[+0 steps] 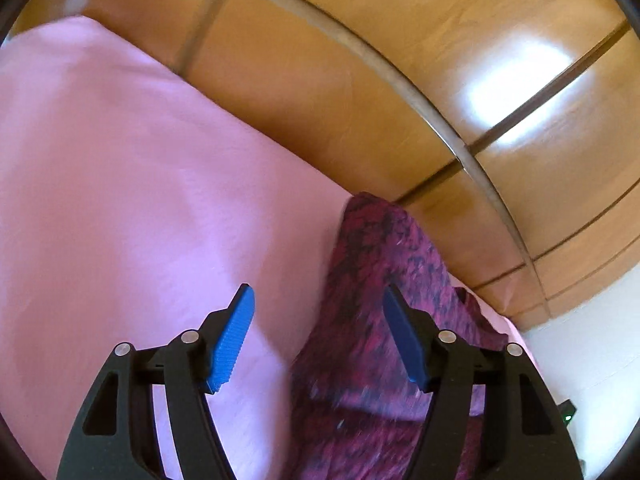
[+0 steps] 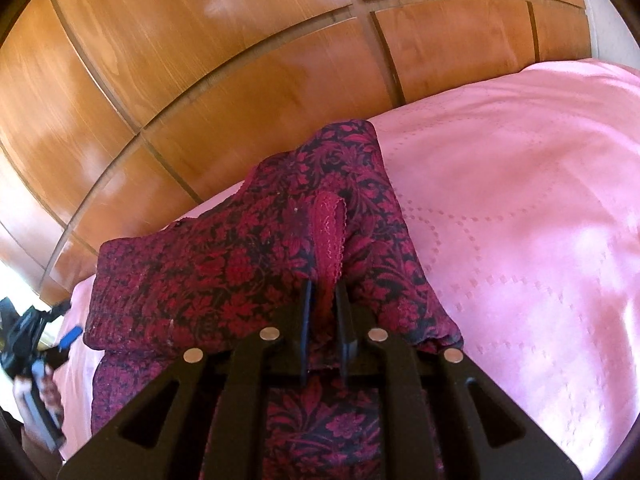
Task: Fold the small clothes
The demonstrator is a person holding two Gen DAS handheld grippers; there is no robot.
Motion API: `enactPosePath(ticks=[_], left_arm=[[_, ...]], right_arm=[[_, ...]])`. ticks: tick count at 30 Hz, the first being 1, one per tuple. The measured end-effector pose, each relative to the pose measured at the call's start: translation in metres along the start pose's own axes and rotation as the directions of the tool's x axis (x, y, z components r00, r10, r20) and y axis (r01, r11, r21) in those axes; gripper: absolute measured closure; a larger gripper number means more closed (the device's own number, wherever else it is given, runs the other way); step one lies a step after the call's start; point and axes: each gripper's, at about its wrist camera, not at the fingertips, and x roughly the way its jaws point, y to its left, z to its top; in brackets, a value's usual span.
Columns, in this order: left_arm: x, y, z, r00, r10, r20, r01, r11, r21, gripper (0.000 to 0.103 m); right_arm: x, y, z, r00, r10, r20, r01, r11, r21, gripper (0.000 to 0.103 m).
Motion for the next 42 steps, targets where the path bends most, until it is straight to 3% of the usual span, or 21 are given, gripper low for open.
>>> enactPosePath(ticks=[7, 8, 9, 10, 13, 17, 19, 21, 23, 25, 27, 29, 30, 31, 32, 35, 37, 40, 42], left_arm=[[0.061, 0.004, 0.023, 0.990, -0.079, -0.121, 0.069, 0.993, -0.091, 0.038], [0.066, 0.005, 0.024, 0.988, -0.097, -0.120, 0.085, 0.991, -0.100, 0.042], [0.068, 0.003, 0.024, 0.984, -0.132, -0.120, 0.121, 0.988, -0.097, 0.067], [0.068, -0.002, 0.023, 0.983, -0.142, -0.117, 0.134, 0.989, -0.070, 0.074], [0.050, -0.014, 0.012, 0.995, -0.096, -0.028, 0.097, 0.995, 0.033, 0.084], [0.042, -0.024, -0.008, 0.994, 0.092, 0.050, -0.100, 0.978, 0.181, 0.091], [0.058, -0.029, -0.014, 0.975, 0.215, 0.049, -0.221, 0.944, 0.246, 0.091], [0.067, -0.034, -0.017, 0.958, 0.281, 0.060, -0.286, 0.913, 0.291, 0.091], [0.059, -0.043, -0.018, 0.947, 0.309, 0.091, -0.322, 0.898, 0.300, 0.091], [0.039, -0.053, -0.021, 0.930, 0.326, 0.171, -0.365, 0.880, 0.303, 0.091], [0.021, -0.062, -0.026, 0.937, 0.274, 0.218, -0.334, 0.886, 0.322, 0.087], [0.001, -0.074, -0.036, 0.947, 0.193, 0.255, -0.279, 0.888, 0.366, 0.069], [-0.005, -0.077, -0.038, 0.952, 0.162, 0.259, -0.255, 0.887, 0.385, 0.057], [-0.009, -0.083, -0.042, 0.960, 0.113, 0.254, -0.215, 0.883, 0.418, 0.047], [-0.008, -0.087, -0.046, 0.963, 0.097, 0.251, -0.203, 0.875, 0.439, 0.043], [0.009, -0.099, -0.052, 0.976, 0.087, 0.202, -0.176, 0.861, 0.477, 0.043], [0.028, -0.101, -0.053, 0.985, 0.101, 0.137, -0.154, 0.873, 0.463, 0.043], [0.049, -0.083, -0.066, 0.988, 0.142, 0.059, -0.153, 0.893, 0.422, 0.043], [0.053, -0.073, -0.083, 0.986, 0.155, 0.067, -0.169, 0.884, 0.435, 0.043]], right_arm=[[0.001, 0.002, 0.003, 1.000, -0.007, -0.009, 0.007, 1.000, -0.028, 0.091], [0.001, 0.003, 0.004, 1.000, -0.009, -0.010, 0.009, 0.999, -0.033, 0.091], [0.001, 0.003, 0.004, 1.000, -0.011, -0.010, 0.011, 0.999, -0.036, 0.091], [0.002, 0.005, 0.005, 1.000, -0.017, -0.012, 0.016, 0.999, -0.044, 0.091], [-0.002, 0.016, 0.009, 0.998, -0.056, 0.002, 0.056, 0.993, -0.100, 0.094], [-0.027, 0.038, 0.018, 0.989, -0.088, 0.118, 0.110, 0.974, -0.198, 0.100], [-0.021, 0.040, 0.018, 0.980, -0.156, 0.124, 0.180, 0.959, -0.219, 0.100], [0.001, 0.036, 0.011, 0.978, -0.196, 0.066, 0.206, 0.950, -0.233, 0.100], [0.014, 0.036, 0.002, 0.972, -0.229, 0.052, 0.235, 0.937, -0.258, 0.100], [0.008, 0.039, 0.004, 0.973, -0.223, 0.056, 0.230, 0.939, -0.257, 0.099], [0.004, 0.037, 0.007, 0.977, -0.206, 0.049, 0.211, 0.947, -0.240, 0.097], [-0.008, 0.036, 0.011, 0.981, -0.185, 0.063, 0.194, 0.955, -0.225, 0.091], [-0.019, 0.037, 0.013, 0.980, -0.174, 0.092, 0.190, 0.957, -0.219, 0.083], [-0.027, 0.038, 0.014, 0.981, -0.161, 0.112, 0.181, 0.961, -0.210, 0.065], [-0.035, 0.041, 0.015, 0.981, -0.142, 0.131, 0.167, 0.965, -0.204, 0.062], [-0.039, 0.060, 0.019, 0.987, -0.094, 0.127, 0.121, 0.966, -0.227, 0.062], [-0.030, 0.072, 0.022, 0.992, -0.080, 0.100, 0.102, 0.965, -0.243, 0.062], [-0.003, 0.081, 0.018, 0.995, -0.096, 0.025, 0.099, 0.956, -0.276, 0.061], [0.019, 0.078, 0.010, 0.989, -0.147, -0.028, 0.132, 0.944, -0.302, 0.061]])
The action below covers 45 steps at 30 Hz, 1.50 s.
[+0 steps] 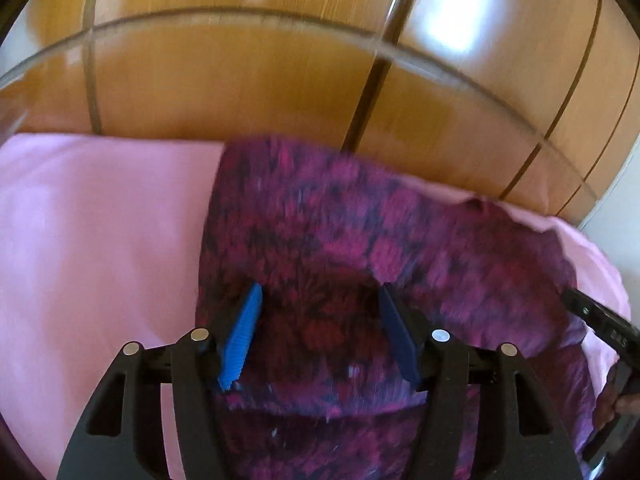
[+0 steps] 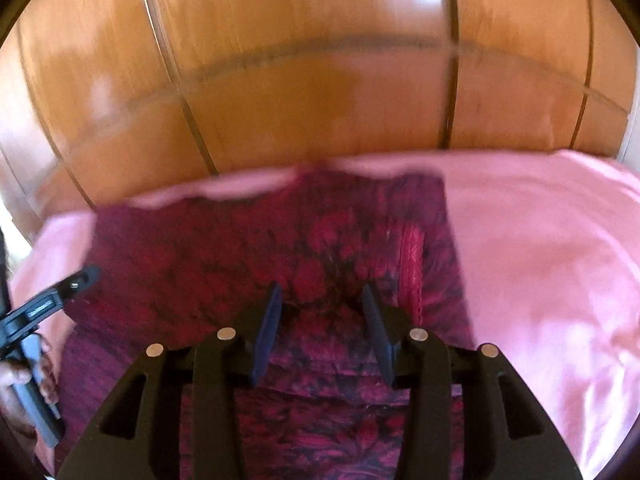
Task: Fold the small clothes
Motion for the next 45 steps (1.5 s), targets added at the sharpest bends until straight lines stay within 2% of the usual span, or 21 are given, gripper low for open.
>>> enactPosePath(ticks=[2, 5, 8, 9, 10, 11, 13, 15, 16, 21, 23, 26, 30, 33, 35, 37, 39, 42, 43, 44, 45], left_arm=[[-0.001, -0.005, -0.005, 1.000, 0.021, 0.022, -0.021, 1.000, 0.017, 0.043], [0.003, -0.002, 0.000, 1.000, 0.023, 0.010, -0.023, 1.000, -0.011, 0.043], [-0.008, -0.010, 0.000, 0.998, 0.068, 0.017, -0.069, 0.998, 0.007, 0.043], [-0.011, -0.015, 0.002, 0.997, 0.074, 0.022, -0.074, 0.997, 0.002, 0.037], [-0.020, -0.020, -0.003, 0.996, 0.076, 0.037, -0.076, 0.997, -0.004, 0.025], [-0.029, -0.021, -0.008, 0.995, 0.086, 0.052, -0.085, 0.996, -0.006, 0.020], [-0.046, -0.025, -0.023, 0.991, 0.111, 0.075, -0.111, 0.994, -0.008, 0.016], [-0.057, -0.023, -0.040, 0.992, 0.116, 0.053, -0.115, 0.993, -0.024, 0.016], [-0.061, -0.020, -0.048, 0.992, 0.115, 0.044, -0.114, 0.993, -0.035, 0.016], [-0.095, -0.005, -0.092, 0.998, 0.066, 0.019, -0.064, 0.992, -0.111, 0.016], [-0.106, 0.003, -0.109, 0.999, 0.050, 0.006, -0.049, 0.989, -0.143, 0.016], [-0.124, 0.018, -0.135, 1.000, -0.024, -0.019, 0.019, 0.981, -0.192, 0.016], [-0.149, 0.028, -0.168, 0.996, -0.088, -0.032, 0.081, 0.978, -0.191, 0.017], [-0.166, 0.028, -0.186, 0.991, -0.120, -0.056, 0.109, 0.980, -0.167, 0.024], [-0.178, 0.026, -0.197, 0.988, -0.137, -0.078, 0.124, 0.981, -0.150, 0.028], [-0.188, 0.024, -0.211, 0.983, -0.155, -0.099, 0.140, 0.980, -0.138, 0.032], [-0.199, 0.022, -0.226, 0.977, -0.176, -0.123, 0.159, 0.979, -0.131, 0.035], [-0.203, 0.017, -0.237, 0.969, -0.178, -0.169, 0.163, 0.981, -0.103, 0.073], [-0.206, 0.017, -0.238, 0.965, -0.196, -0.173, 0.180, 0.978, -0.106, 0.083], [-0.209, 0.018, -0.237, 0.964, -0.209, -0.165, 0.193, 0.975, -0.110, 0.083], [-0.214, 0.018, -0.235, 0.963, -0.221, -0.156, 0.204, 0.972, -0.114, 0.085]], right_arm=[[0.010, 0.001, -0.008, 1.000, -0.026, 0.014, 0.027, 0.999, -0.033, 0.061], [0.015, 0.004, -0.005, 0.999, -0.042, 0.023, 0.043, 0.999, -0.031, 0.060], [0.015, 0.006, -0.004, 0.998, -0.047, 0.031, 0.048, 0.998, -0.034, 0.060], [0.009, 0.006, -0.004, 0.999, -0.039, 0.033, 0.040, 0.999, -0.032, 0.058], [0.005, 0.004, -0.005, 0.999, -0.031, 0.037, 0.032, 0.999, -0.028, 0.047], [-0.002, 0.003, -0.005, 0.999, -0.022, 0.047, 0.023, 1.000, -0.022, 0.028], [-0.022, -0.002, -0.014, 0.997, -0.021, 0.075, 0.022, 1.000, -0.002, 0.013], [-0.034, -0.006, -0.025, 0.997, -0.021, 0.074, 0.021, 1.000, -0.001, 0.011], [-0.038, -0.009, -0.034, 0.999, -0.013, 0.052, 0.013, 1.000, 0.002, 0.007], [-0.049, -0.023, -0.078, 0.998, 0.008, -0.068, -0.008, 1.000, -0.004, 0.006], [-0.064, -0.026, -0.097, 0.997, 0.022, -0.072, -0.024, 1.000, -0.020, 0.006], [-0.091, -0.029, -0.117, 0.998, 0.022, -0.061, -0.026, 0.998, -0.061, 0.002], [-0.114, -0.045, -0.146, 0.995, 0.047, -0.088, -0.049, 0.999, -0.022, 0.002], [-0.130, -0.059, -0.176, 0.981, 0.137, -0.139, -0.132, 0.990, 0.044, 0.022], [-0.141, -0.063, -0.195, 0.973, 0.163, -0.164, -0.154, 0.986, 0.061, 0.034], [-0.157, -0.062, -0.213, 0.964, 0.184, -0.193, -0.176, 0.983, 0.057, 0.042], [-0.168, -0.063, -0.231, 0.943, 0.225, -0.246, -0.212, 0.974, 0.078, 0.051], [-0.167, -0.063, -0.250, 0.915, 0.261, -0.307, -0.241, 0.965, 0.103, 0.067], [-0.166, -0.062, -0.251, 0.913, 0.270, -0.307, -0.247, 0.963, 0.112, 0.074], [-0.167, -0.063, -0.251, 0.909, 0.285, -0.305, -0.259, 0.958, 0.122, 0.082], [-0.170, -0.063, -0.245, 0.905, 0.304, -0.299, -0.276, 0.952, 0.132, 0.084]])
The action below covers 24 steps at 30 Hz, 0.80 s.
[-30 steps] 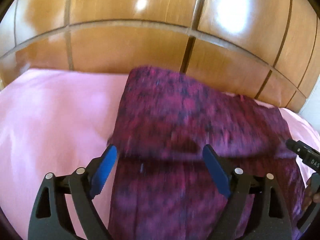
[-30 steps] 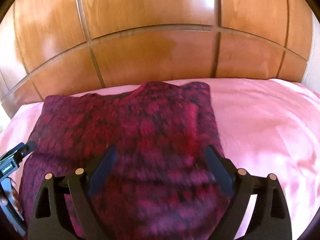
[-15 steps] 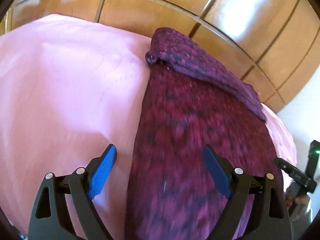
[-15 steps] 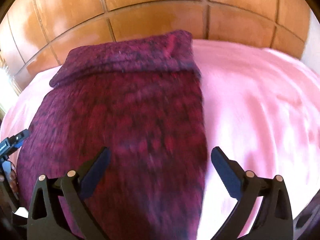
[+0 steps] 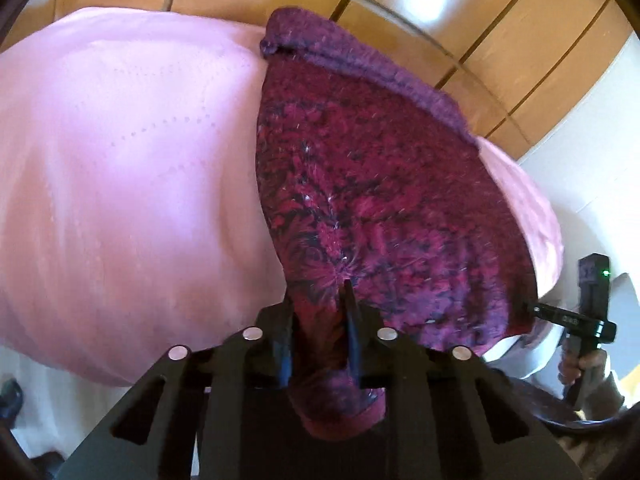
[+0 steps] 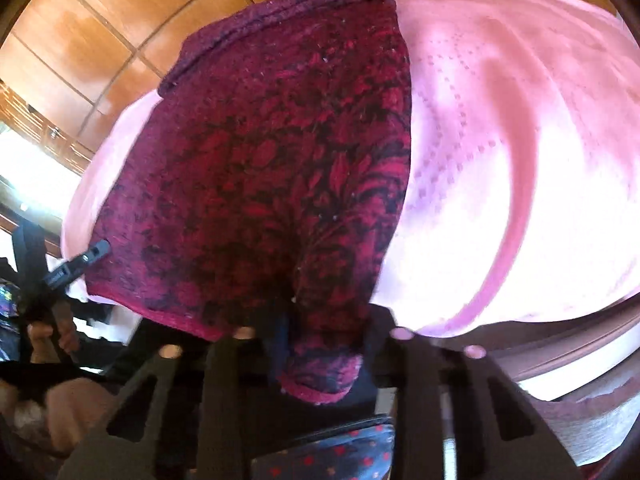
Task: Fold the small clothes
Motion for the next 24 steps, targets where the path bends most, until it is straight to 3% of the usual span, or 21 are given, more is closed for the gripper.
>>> enactPosePath(ticks=[3, 6, 10, 14, 18, 24], left_arm=[[-0.022, 0.001, 0.018, 0.990, -0.124, 0.062, 0.126, 0.991, -0.037, 0.087], [-0.035, -0.005, 0.046, 0.968, -0.212, 0.131, 0.217, 0.976, -0.027, 0.088], [-0.025, -0.011, 0.084, 0.949, -0.262, 0.175, 0.272, 0.962, -0.037, 0.088], [0.014, -0.007, 0.127, 0.957, -0.235, 0.173, 0.251, 0.965, -0.079, 0.088], [0.045, 0.001, 0.155, 0.966, -0.215, 0.146, 0.236, 0.961, -0.146, 0.088], [0.079, 0.019, 0.182, 0.974, -0.205, 0.097, 0.224, 0.941, -0.253, 0.081]], right_arm=[[-0.023, 0.008, 0.016, 0.992, 0.105, 0.067, -0.105, 0.994, -0.010, 0.086], [-0.044, 0.014, 0.039, 0.970, 0.182, 0.160, -0.182, 0.983, -0.010, 0.086], [-0.050, 0.013, 0.080, 0.938, 0.221, 0.268, -0.233, 0.972, 0.015, 0.087], [-0.027, 0.006, 0.129, 0.932, 0.180, 0.315, -0.212, 0.975, 0.069, 0.087], [0.007, -0.008, 0.170, 0.946, 0.127, 0.297, -0.178, 0.972, 0.152, 0.087], [0.022, -0.024, 0.180, 0.955, 0.104, 0.278, -0.166, 0.964, 0.207, 0.083]])
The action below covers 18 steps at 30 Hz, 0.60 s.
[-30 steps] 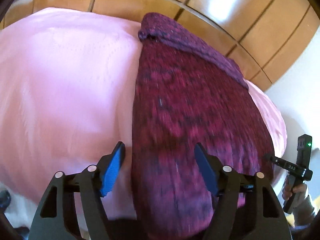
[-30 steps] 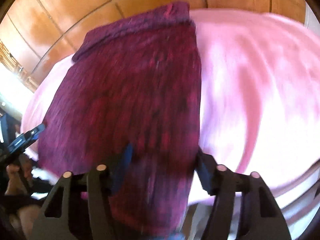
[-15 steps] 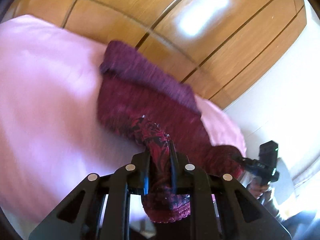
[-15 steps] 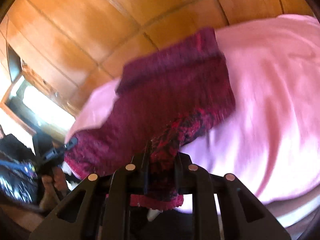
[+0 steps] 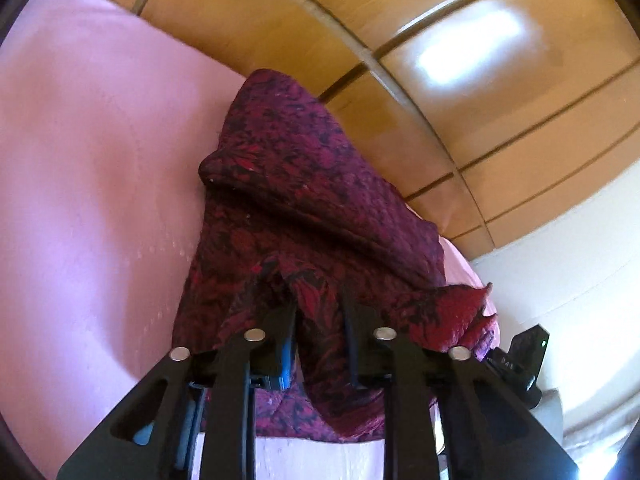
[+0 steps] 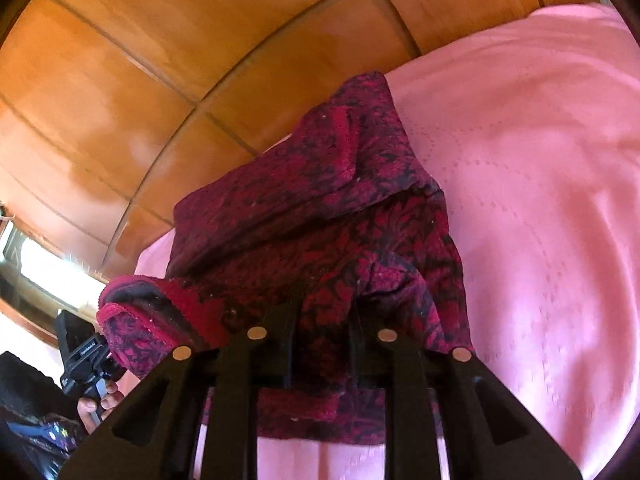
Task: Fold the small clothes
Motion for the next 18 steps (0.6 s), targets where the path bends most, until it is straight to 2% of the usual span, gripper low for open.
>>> enactPosePath(ticks=[1, 2, 3, 4, 5, 6, 7, 8, 11, 13, 15, 17, 18], left_arm=[[0.002, 0.004, 0.003, 1.000, -0.002, -0.007, 0.002, 1.000, -0.026, 0.078], [0.001, 0.008, 0.004, 1.000, -0.011, -0.012, 0.010, 0.998, -0.057, 0.074], [0.001, 0.013, 0.009, 1.000, -0.022, -0.014, 0.021, 0.997, -0.079, 0.059], [-0.005, 0.019, 0.010, 0.999, -0.037, 0.015, 0.038, 0.993, -0.110, 0.040], [-0.017, 0.020, 0.009, 0.998, 0.001, 0.069, 0.006, 0.994, -0.113, 0.026], [-0.029, 0.023, 0.009, 0.992, 0.047, 0.119, -0.034, 0.994, -0.107, 0.020], [-0.035, 0.025, 0.011, 0.989, 0.057, 0.138, -0.043, 0.994, -0.098, 0.020], [-0.042, 0.028, 0.010, 0.989, 0.042, 0.141, -0.029, 0.995, -0.091, 0.020], [-0.057, 0.042, -0.002, 0.991, 0.006, 0.137, 0.002, 0.999, -0.053, 0.019], [-0.055, 0.049, -0.016, 0.996, 0.004, 0.085, -0.003, 1.000, -0.009, 0.019], [-0.048, 0.053, -0.032, 1.000, -0.005, 0.026, 0.005, 1.000, 0.018, 0.020], [-0.038, 0.052, -0.046, 1.000, -0.002, -0.012, 0.002, 0.998, 0.059, 0.020], [-0.034, 0.047, -0.053, 1.000, 0.007, -0.012, -0.006, 0.995, 0.099, 0.022]], right_arm=[[0.002, -0.002, 0.003, 1.000, 0.002, 0.000, -0.002, 1.000, 0.009, 0.082], [0.001, -0.003, 0.003, 1.000, 0.010, 0.004, -0.010, 1.000, 0.013, 0.076], [0.001, -0.005, 0.005, 0.999, 0.039, 0.012, -0.040, 0.999, 0.027, 0.068], [-0.001, -0.008, 0.007, 0.997, 0.078, 0.020, -0.079, 0.996, 0.046, 0.050], [-0.006, -0.012, 0.008, 0.994, 0.109, 0.033, -0.111, 0.992, 0.065, 0.036], [-0.013, -0.014, 0.008, 0.990, 0.127, 0.056, -0.131, 0.988, 0.077, 0.032], [-0.020, -0.014, 0.007, 0.988, 0.124, 0.088, -0.130, 0.989, 0.070, 0.024], [-0.027, -0.014, 0.006, 0.988, 0.110, 0.108, -0.117, 0.991, 0.060, 0.022], [-0.043, -0.020, -0.002, 0.990, 0.078, 0.115, -0.082, 0.996, 0.035, 0.022], [-0.049, -0.024, -0.016, 0.995, 0.023, 0.096, -0.022, 1.000, -0.011, 0.022], [-0.048, -0.027, -0.030, 0.998, -0.025, 0.064, 0.029, 0.998, -0.050, 0.027], [-0.042, -0.029, -0.045, 0.997, -0.079, 0.024, 0.081, 0.992, -0.100, 0.048], [-0.038, -0.029, -0.052, 0.993, -0.118, 0.026, 0.120, 0.984, -0.129, 0.052]])
